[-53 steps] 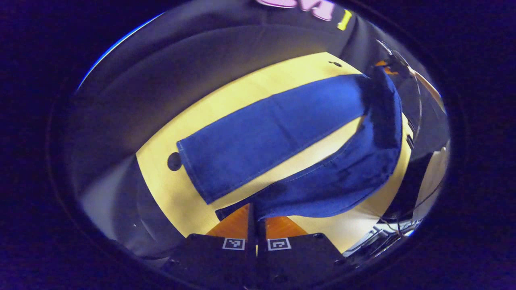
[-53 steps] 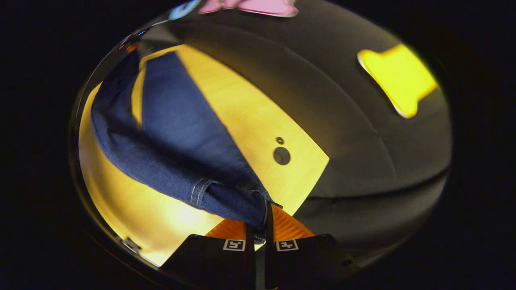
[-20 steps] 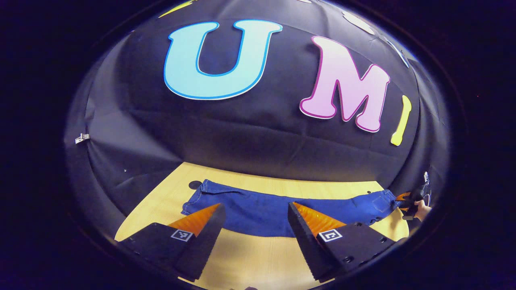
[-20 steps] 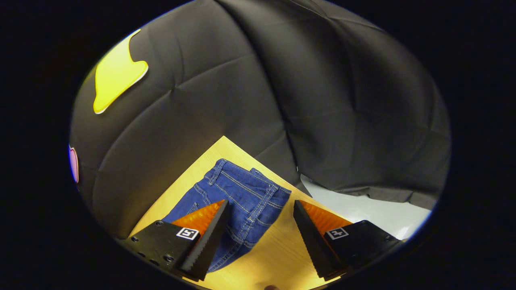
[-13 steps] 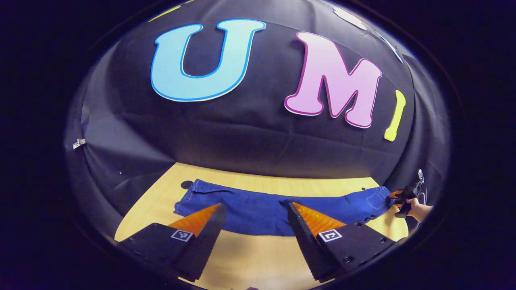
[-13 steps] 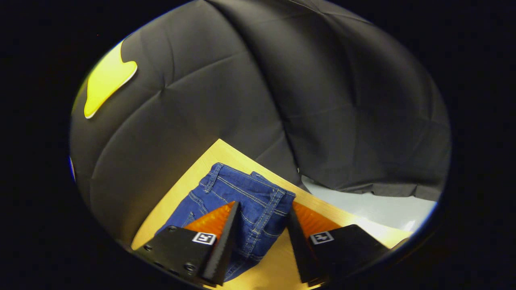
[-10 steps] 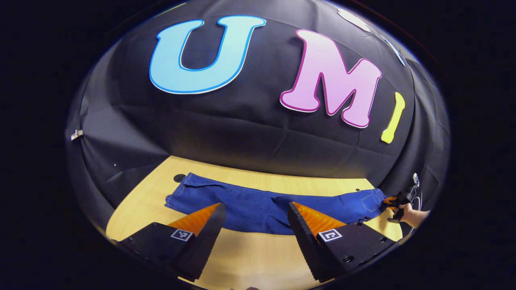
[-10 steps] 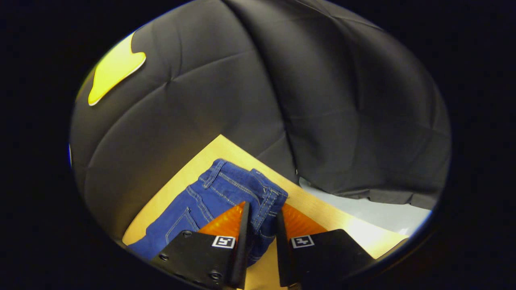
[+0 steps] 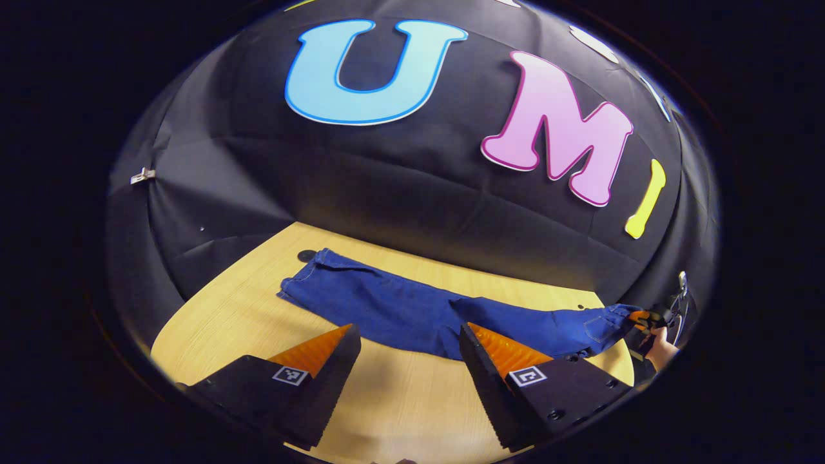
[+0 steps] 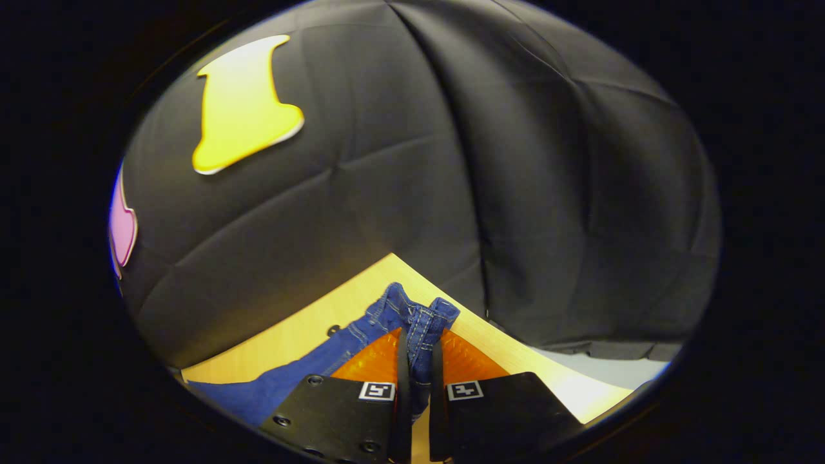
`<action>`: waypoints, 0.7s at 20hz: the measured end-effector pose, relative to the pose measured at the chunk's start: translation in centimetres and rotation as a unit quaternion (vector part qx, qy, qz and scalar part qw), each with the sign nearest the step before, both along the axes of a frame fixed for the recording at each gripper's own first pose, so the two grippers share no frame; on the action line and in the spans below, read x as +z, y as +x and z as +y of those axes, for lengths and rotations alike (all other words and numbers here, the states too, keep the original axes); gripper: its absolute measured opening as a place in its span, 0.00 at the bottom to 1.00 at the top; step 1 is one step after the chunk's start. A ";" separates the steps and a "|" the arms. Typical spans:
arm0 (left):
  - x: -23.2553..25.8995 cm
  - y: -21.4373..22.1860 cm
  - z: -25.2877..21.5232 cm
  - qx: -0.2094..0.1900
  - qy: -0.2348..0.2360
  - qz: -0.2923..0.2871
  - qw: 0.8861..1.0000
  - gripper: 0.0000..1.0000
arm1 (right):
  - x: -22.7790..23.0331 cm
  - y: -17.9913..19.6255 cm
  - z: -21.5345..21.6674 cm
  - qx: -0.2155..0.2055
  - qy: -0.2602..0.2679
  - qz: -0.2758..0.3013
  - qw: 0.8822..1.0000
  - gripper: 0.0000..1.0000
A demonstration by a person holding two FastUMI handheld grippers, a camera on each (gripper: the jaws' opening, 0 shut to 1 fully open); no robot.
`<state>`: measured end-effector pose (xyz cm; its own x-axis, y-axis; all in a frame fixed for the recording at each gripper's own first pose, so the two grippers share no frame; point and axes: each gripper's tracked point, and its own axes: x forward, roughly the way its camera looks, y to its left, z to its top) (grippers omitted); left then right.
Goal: Grasp the waist and the cuffs of the jeans and fold them to make the two legs overlap; first hold the waist and fold one-third of the jeans toward the cuffs, then hold the cuffs and fold the remaining one-third in the same direction to finish folding.
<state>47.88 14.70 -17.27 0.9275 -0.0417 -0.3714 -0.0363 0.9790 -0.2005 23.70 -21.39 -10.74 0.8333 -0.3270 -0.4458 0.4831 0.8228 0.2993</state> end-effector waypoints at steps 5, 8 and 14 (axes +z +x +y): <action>-2.5 -2.5 1.8 0.017 -0.014 0.017 1.000 0.97 | 8.7 0.1 7.7 0.054 -0.024 -0.081 0.995 0.14; -4.3 -3.5 2.5 0.016 -0.026 0.029 0.999 0.97 | 12.5 -1.6 13.7 0.099 -0.041 -0.110 0.988 0.14; -7.1 -3.8 4.1 0.028 -0.081 0.036 0.996 0.97 | 14.9 -0.7 24.6 0.189 -0.016 -0.148 0.971 0.14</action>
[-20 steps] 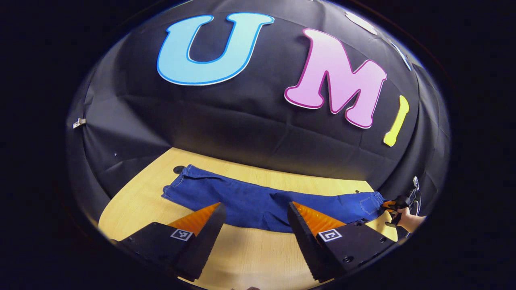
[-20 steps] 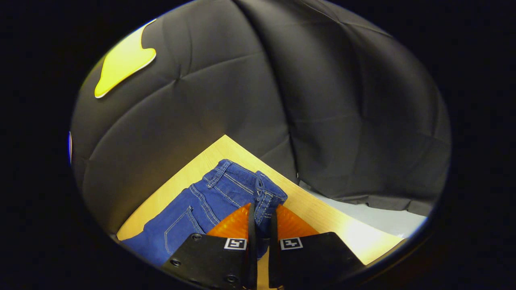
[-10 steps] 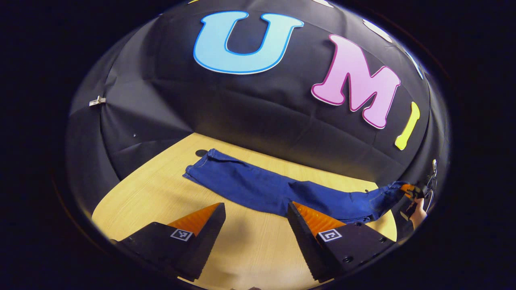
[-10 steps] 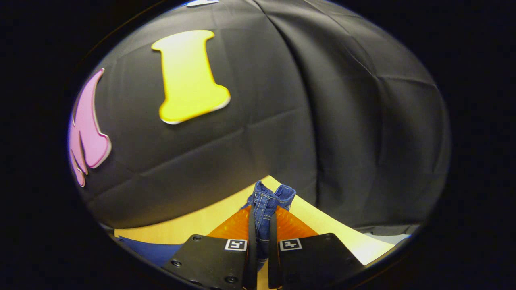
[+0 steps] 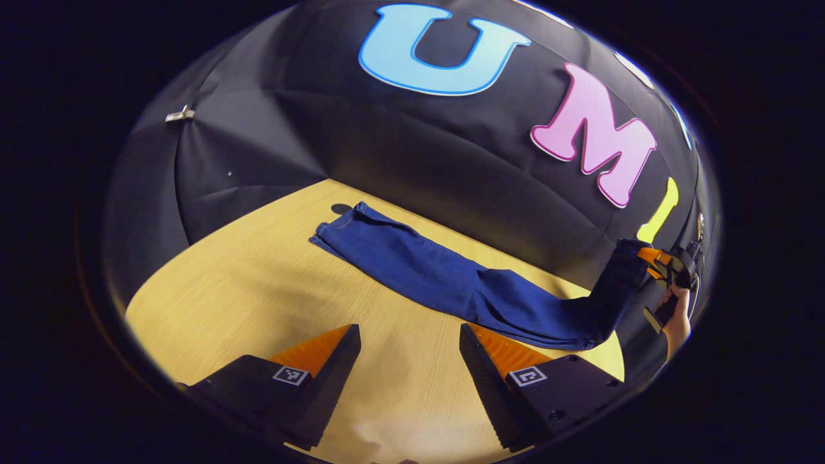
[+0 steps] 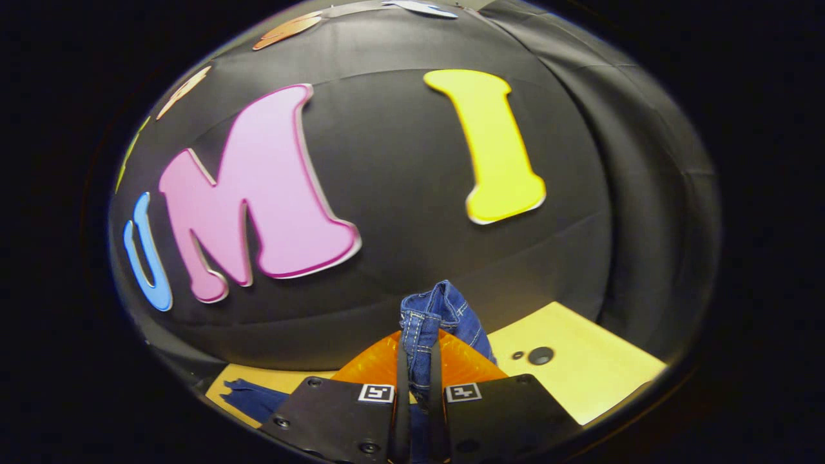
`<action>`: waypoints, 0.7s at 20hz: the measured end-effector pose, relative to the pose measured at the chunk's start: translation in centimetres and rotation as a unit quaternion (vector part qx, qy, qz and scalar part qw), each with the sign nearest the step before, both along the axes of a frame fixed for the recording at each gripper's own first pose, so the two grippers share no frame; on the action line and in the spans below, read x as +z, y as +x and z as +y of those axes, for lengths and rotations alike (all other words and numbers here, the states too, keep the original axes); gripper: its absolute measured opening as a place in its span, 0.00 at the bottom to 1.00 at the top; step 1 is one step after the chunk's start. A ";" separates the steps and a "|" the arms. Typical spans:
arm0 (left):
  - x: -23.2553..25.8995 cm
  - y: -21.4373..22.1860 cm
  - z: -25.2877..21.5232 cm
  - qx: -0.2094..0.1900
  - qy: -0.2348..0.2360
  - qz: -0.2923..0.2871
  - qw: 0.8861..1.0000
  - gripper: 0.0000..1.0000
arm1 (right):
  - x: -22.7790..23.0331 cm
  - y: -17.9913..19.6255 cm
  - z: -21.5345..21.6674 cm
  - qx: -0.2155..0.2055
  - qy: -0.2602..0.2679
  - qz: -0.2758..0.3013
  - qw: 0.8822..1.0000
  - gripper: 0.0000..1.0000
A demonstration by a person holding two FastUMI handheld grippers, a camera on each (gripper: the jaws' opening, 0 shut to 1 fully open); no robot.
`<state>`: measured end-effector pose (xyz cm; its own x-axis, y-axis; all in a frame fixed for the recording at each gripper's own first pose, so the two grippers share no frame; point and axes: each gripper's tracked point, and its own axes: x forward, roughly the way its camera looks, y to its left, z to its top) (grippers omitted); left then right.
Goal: Grasp the waist and the cuffs of the jeans and fold them to make the two legs overlap; first hold the waist and fold one-third of the jeans toward the cuffs, then hold the cuffs and fold the remaining one-third in the same direction to finish folding.
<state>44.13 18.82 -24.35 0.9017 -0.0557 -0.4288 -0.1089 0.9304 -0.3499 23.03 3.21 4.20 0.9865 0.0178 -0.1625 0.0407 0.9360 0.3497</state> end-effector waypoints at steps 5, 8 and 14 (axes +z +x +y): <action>-2.1 0.9 1.8 0.008 -0.027 -0.008 1.000 0.97 | -2.9 -1.4 12.4 0.096 0.029 -0.015 0.995 0.14; -2.7 2.1 2.5 0.012 -0.051 -0.020 0.998 0.97 | -9.2 -3.8 19.0 0.155 0.020 0.024 0.987 0.14; -2.4 5.0 4.2 0.021 -0.069 -0.054 0.996 0.97 | -17.8 -5.4 24.7 0.201 0.007 0.075 0.977 0.20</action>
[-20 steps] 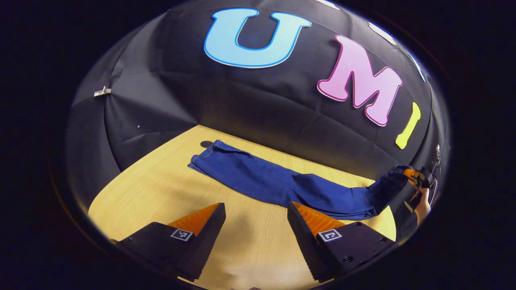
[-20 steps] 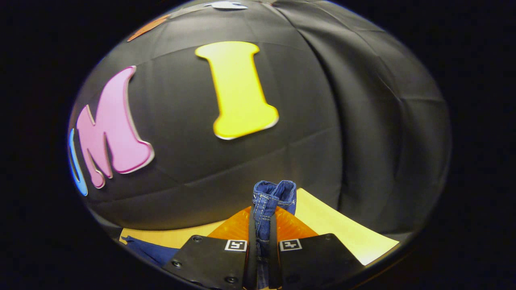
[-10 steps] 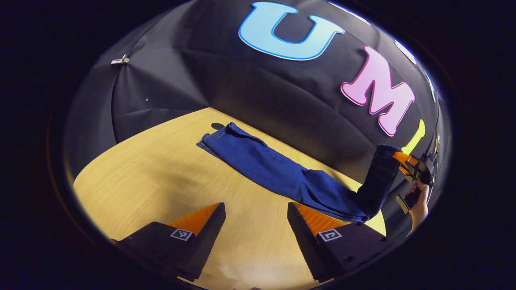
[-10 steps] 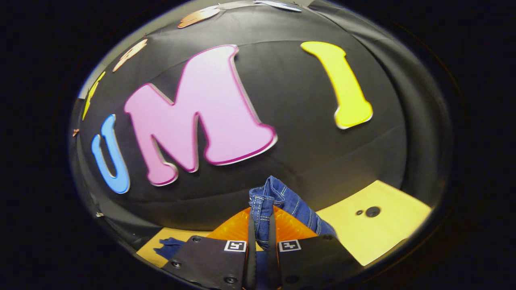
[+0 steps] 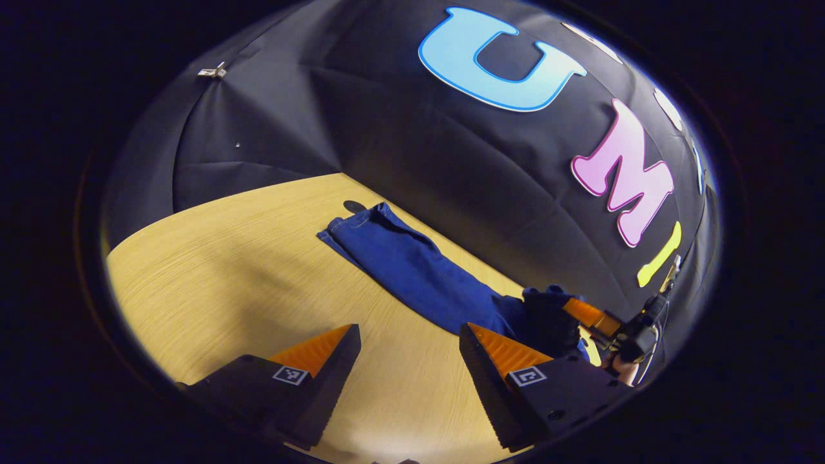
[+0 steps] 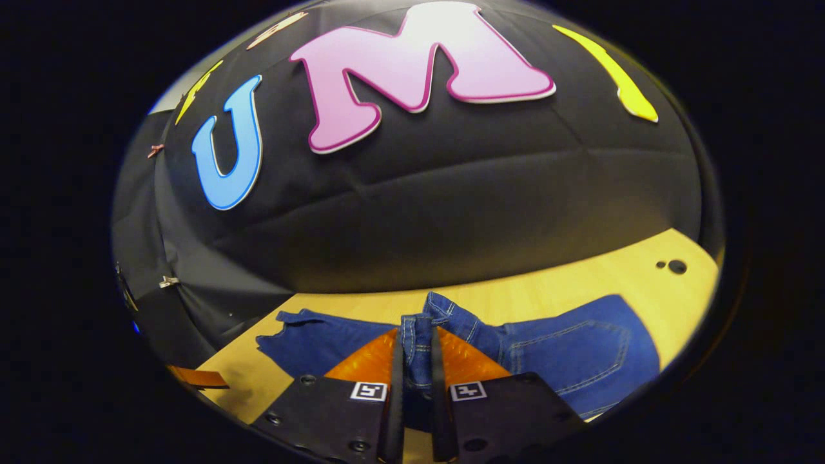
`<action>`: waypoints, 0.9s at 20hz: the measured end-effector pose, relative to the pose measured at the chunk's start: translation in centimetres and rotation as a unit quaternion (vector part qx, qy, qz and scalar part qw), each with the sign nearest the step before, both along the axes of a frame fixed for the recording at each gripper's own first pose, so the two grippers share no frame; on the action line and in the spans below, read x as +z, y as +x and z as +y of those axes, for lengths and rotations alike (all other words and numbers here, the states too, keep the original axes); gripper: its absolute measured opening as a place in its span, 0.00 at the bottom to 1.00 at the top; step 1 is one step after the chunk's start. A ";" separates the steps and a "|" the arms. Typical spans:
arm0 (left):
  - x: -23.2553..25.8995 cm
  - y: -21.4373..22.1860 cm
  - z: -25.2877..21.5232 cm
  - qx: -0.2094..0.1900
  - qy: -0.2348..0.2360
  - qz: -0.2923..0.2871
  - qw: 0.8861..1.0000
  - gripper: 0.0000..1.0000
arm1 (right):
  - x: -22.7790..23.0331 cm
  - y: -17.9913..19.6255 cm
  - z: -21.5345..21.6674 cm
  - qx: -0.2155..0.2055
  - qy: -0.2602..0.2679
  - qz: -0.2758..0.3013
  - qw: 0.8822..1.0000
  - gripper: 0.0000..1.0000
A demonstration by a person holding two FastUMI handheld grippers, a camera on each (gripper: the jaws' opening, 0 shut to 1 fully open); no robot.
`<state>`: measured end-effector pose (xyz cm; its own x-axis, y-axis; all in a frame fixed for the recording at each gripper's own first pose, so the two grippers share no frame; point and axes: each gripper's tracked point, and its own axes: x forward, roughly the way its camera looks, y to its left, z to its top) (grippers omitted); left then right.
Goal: Grasp the waist and the cuffs of the jeans and fold them to make the two legs overlap; first hold the waist and fold one-third of the jeans toward the cuffs, then hold the cuffs and fold the remaining one-third in the same direction to finish folding.
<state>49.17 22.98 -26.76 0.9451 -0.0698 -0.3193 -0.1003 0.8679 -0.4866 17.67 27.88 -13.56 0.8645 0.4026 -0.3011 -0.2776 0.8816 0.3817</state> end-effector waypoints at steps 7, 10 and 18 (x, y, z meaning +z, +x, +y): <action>2.1 5.7 5.7 0.036 0.092 -0.026 0.995 0.97 | -0.5 -2.8 -1.1 0.013 -0.044 0.010 0.999 0.98; 2.8 9.9 9.2 0.046 0.156 -0.037 0.986 0.96 | 2.3 -3.8 -4.9 -0.021 -0.054 -0.026 0.998 0.98; -4.0 16.6 12.3 0.032 0.203 0.093 0.974 0.95 | 2.2 -8.0 -11.7 -0.038 -0.112 -0.027 0.993 0.97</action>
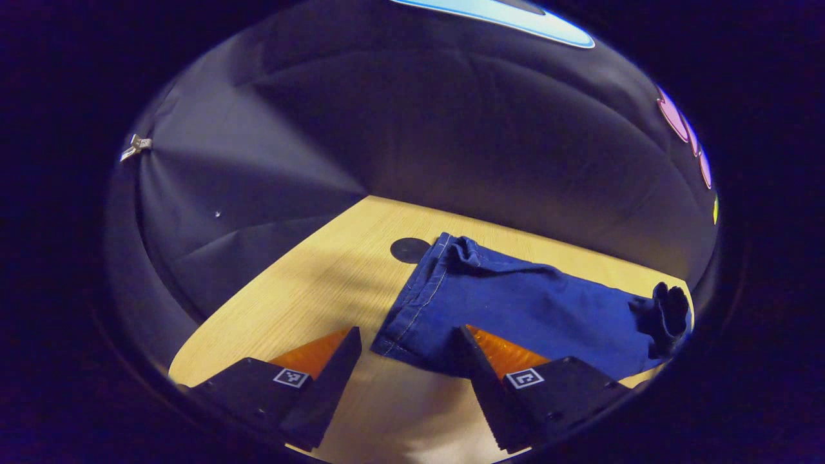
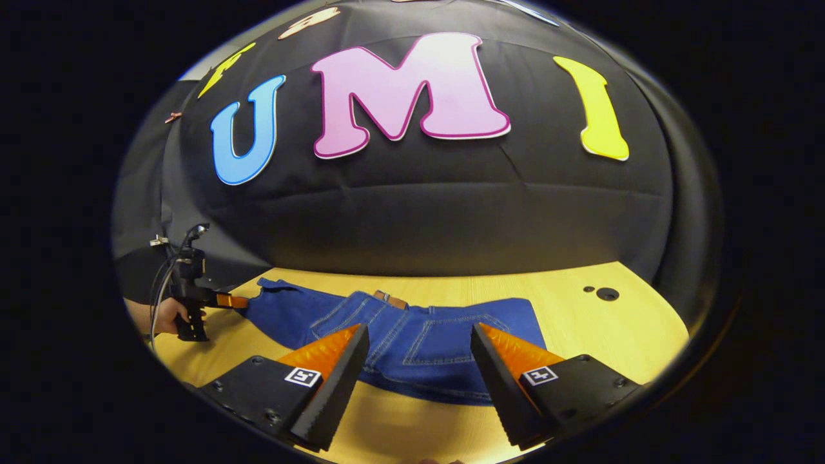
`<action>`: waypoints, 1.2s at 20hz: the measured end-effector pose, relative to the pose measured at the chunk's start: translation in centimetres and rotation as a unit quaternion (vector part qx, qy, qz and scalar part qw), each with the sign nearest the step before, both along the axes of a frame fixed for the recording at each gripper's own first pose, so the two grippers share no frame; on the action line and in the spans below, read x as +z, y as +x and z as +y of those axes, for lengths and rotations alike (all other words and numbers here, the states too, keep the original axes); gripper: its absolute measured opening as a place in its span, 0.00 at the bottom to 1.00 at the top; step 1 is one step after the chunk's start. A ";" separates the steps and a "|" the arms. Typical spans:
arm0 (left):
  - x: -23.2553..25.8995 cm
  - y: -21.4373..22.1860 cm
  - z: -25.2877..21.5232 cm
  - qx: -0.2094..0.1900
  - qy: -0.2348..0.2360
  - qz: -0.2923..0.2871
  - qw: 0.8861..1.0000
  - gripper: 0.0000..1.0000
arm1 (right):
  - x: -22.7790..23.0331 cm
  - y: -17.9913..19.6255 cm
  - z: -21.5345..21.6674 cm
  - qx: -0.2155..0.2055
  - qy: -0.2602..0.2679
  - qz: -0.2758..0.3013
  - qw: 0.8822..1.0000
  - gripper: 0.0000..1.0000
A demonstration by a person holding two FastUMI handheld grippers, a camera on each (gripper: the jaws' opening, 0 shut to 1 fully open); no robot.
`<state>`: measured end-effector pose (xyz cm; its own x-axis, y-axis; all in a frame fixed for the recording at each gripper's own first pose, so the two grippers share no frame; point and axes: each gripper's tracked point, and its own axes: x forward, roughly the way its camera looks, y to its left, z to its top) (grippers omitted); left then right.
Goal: Grasp the waist and the cuffs of the jeans and fold them to make the two legs overlap; first hold the waist and fold one-third of the jeans toward the cuffs, then hold the cuffs and fold the remaining one-third in the same direction to finish folding.
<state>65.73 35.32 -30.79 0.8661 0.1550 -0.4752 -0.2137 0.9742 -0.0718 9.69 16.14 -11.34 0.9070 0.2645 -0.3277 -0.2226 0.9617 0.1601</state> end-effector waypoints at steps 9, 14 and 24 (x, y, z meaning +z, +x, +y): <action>0.3 0.5 -2.7 -0.052 -0.054 -0.003 0.997 0.49 | -2.9 -2.5 -0.4 0.022 -0.018 0.044 0.999 0.97; 0.7 0.8 -3.2 -0.046 -0.163 -0.043 0.985 0.20 | -3.7 -3.2 -0.5 0.028 -0.024 0.054 0.998 0.97; 10.6 -3.7 -3.9 -0.048 -0.211 -0.152 0.964 0.07 | -0.1 -1.9 -5.0 -0.013 -0.040 0.013 0.999 0.97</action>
